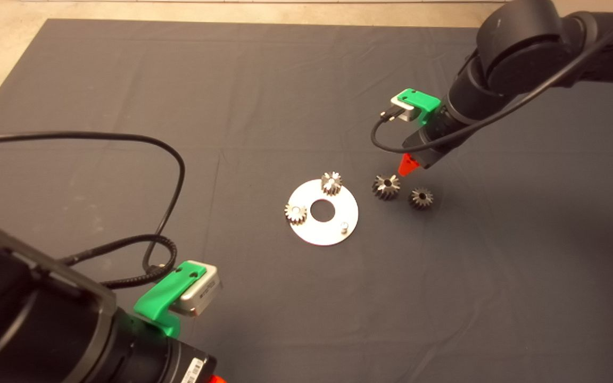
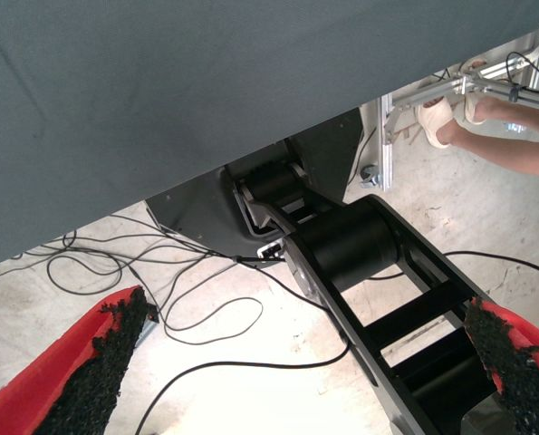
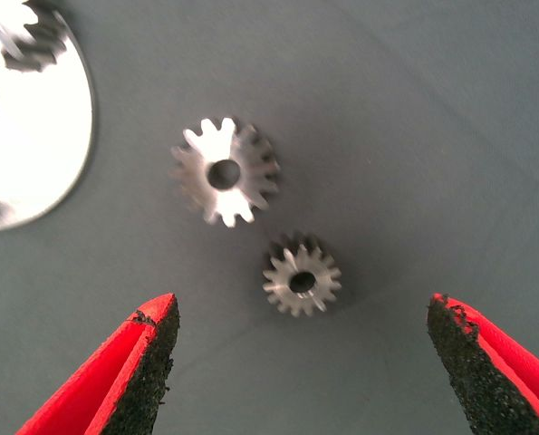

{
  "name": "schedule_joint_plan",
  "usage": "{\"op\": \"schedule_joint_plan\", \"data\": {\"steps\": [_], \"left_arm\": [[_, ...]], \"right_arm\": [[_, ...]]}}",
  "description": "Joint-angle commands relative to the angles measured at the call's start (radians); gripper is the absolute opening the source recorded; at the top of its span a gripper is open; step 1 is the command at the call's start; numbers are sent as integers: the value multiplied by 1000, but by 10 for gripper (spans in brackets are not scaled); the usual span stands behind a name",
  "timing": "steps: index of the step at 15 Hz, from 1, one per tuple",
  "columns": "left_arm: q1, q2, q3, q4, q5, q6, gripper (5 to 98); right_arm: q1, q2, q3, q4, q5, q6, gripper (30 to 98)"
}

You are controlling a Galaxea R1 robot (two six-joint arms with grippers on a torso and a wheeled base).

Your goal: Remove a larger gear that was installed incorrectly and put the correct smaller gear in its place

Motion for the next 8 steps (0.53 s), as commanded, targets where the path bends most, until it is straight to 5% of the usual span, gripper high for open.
{"op": "schedule_joint_plan", "data": {"steps": [1,5,8], "left_arm": [[-6,-1,15,-6,5,-26,909],[31,-1,15,-6,1,-25,909],[47,-3,15,-6,2,-23,909]], "right_arm": [[21,-186,164,-120,294,7,729],[-41,-222,304,-330,297,17,729],[-131,-219,316,-424,296,29,729]]}}
